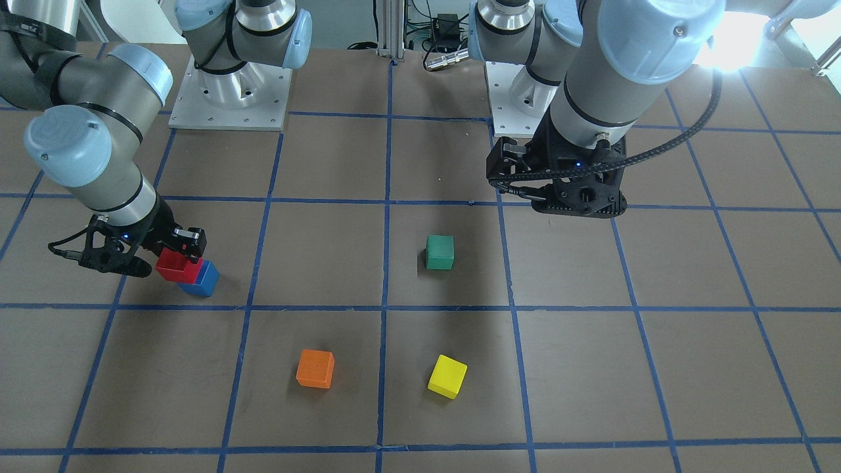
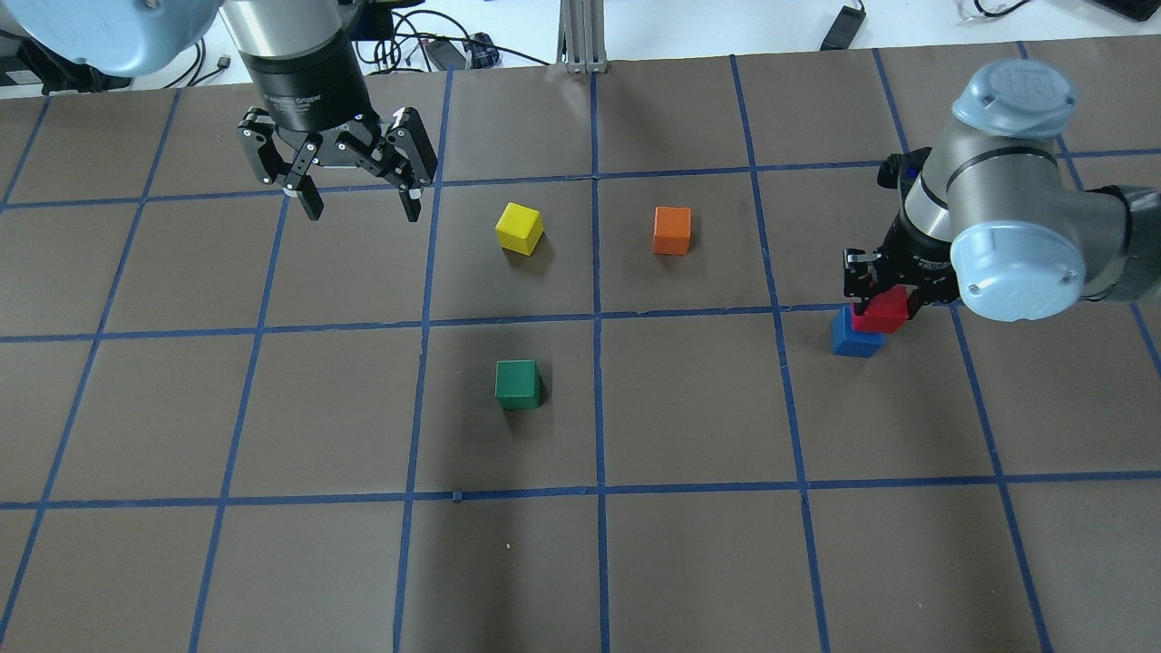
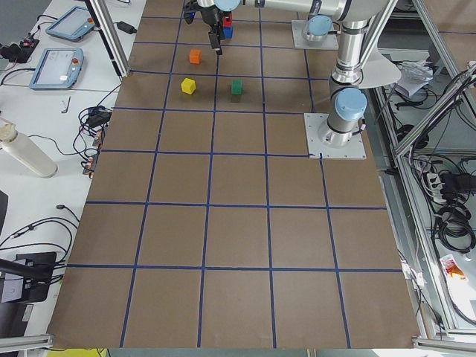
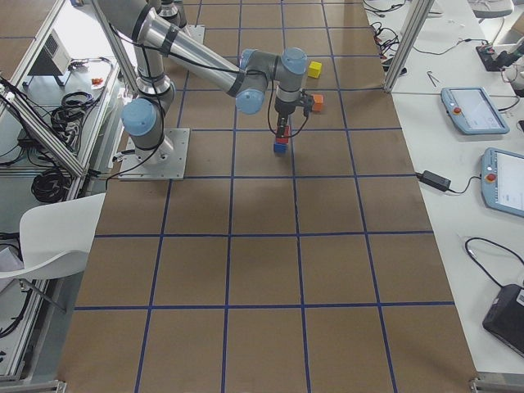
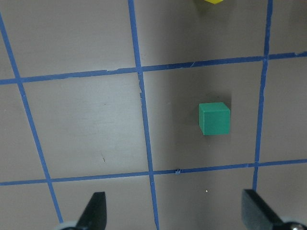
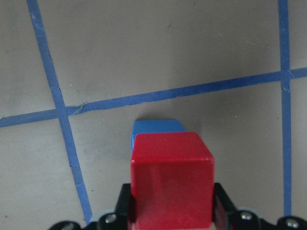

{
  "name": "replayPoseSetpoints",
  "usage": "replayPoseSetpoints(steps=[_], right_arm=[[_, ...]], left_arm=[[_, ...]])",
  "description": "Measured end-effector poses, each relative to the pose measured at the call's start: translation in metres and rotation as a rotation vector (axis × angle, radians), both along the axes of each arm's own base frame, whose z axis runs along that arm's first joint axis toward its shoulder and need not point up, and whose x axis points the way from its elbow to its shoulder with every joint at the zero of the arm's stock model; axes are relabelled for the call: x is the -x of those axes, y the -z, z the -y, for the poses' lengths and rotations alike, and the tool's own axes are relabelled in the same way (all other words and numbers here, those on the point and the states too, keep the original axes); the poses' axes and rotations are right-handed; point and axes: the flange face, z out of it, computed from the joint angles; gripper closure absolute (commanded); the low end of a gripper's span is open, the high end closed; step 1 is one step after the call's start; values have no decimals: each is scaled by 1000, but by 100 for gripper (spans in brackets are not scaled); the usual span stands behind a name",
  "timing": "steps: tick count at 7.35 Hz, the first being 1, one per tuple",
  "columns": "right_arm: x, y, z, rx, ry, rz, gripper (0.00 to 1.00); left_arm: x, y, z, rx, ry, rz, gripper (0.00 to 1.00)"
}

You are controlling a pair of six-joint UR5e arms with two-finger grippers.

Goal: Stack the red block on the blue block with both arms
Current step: 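Lower the red cube onto the blue cube and open the right gripper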

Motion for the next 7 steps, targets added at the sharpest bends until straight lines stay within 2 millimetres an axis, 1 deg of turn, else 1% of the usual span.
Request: replayPoseSetpoints(steps=[4, 5, 7], right_arm=[[0, 5, -3, -8, 2, 0, 57], [-1, 9, -5, -6, 3, 1, 56], [-2, 12, -7, 13, 2, -2, 54]], left_arm=[[0, 1, 0, -2, 0, 0, 0], [0, 1, 0, -2, 0, 0, 0], [0, 0, 0, -1, -1, 0, 0]])
